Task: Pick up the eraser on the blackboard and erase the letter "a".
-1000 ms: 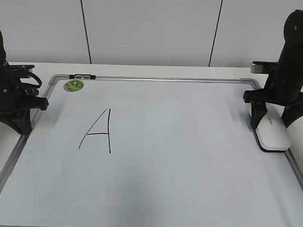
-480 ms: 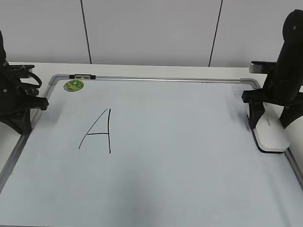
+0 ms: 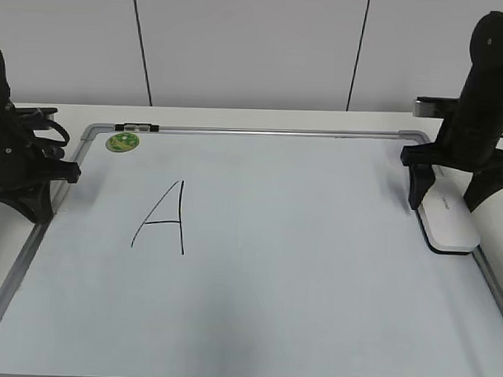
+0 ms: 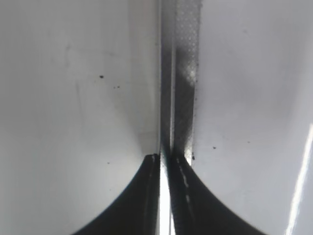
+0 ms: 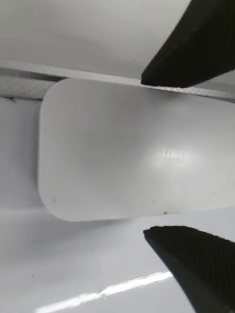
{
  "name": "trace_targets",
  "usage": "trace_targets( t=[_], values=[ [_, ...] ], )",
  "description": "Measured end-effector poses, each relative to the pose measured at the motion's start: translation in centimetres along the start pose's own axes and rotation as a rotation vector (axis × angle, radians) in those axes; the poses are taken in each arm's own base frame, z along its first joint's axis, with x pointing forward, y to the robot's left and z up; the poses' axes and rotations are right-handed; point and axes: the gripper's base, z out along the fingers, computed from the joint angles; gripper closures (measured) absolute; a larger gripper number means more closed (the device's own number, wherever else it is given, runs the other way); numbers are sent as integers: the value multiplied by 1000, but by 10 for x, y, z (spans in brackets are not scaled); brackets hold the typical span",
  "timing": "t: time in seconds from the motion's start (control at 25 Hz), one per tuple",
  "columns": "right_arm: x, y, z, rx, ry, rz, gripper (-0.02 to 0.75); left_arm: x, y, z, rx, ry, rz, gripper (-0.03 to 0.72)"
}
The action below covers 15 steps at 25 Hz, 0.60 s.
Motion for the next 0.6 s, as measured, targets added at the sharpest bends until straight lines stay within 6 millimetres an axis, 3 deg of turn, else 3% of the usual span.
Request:
trace_targets(
  t=[0.4,0.52,0.6],
  values=[
    [4,-2,-33,6,-77,-1,78,-2,0,-4,-3,6,4,621],
    [8,-1,-50,4,-114,-2,78,-6,-1,-12,-7,17,9,532],
    [10,-1,-56,4,-125,-2,78,-10,-1,-23,-18,7,19,417]
  ],
)
